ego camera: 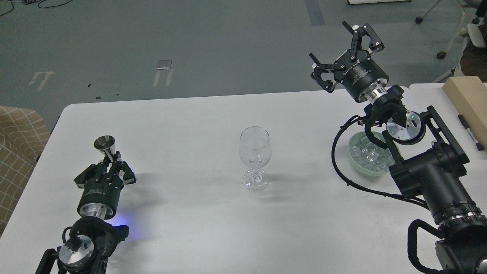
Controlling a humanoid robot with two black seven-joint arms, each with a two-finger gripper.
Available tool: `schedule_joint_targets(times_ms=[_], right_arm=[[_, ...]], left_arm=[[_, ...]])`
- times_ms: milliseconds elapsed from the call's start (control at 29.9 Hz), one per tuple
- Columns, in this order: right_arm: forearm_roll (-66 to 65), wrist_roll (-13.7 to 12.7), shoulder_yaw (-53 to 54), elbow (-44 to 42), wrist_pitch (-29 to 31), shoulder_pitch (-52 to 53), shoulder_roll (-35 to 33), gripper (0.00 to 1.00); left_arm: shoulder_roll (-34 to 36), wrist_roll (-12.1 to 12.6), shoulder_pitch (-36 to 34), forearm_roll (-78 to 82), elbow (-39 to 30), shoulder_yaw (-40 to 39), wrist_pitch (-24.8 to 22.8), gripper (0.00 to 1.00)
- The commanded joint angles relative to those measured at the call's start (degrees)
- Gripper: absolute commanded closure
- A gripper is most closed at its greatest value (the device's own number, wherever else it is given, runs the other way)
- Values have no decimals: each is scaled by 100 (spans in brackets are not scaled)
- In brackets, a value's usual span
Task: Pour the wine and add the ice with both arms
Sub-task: 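Lift the jigger with the left gripper and carry it toward the wine glass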
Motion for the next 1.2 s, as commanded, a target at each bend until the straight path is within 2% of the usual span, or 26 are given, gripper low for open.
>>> schedule_joint_targets(times_ms=[0,267,401,869,1170], right_arm=[[0,0,0,-1,0,7,0,0],[0,0,0,-10,0,7,0,0],[0,0,0,-18,0,-2,0,0],[0,0,0,-1,0,-81,0,0],[0,0,0,25,0,-98,0,0]], left_arm=[[9,-55,-9,0,-9,0,-12,97],[35,-108,-45,9,-53,44,-56,99],[52,-108,-71,18,-62,62,-292,100],[96,-82,-89,343,-79,97,-557,100],[316,-99,-246,360,-79,606,-706,100]])
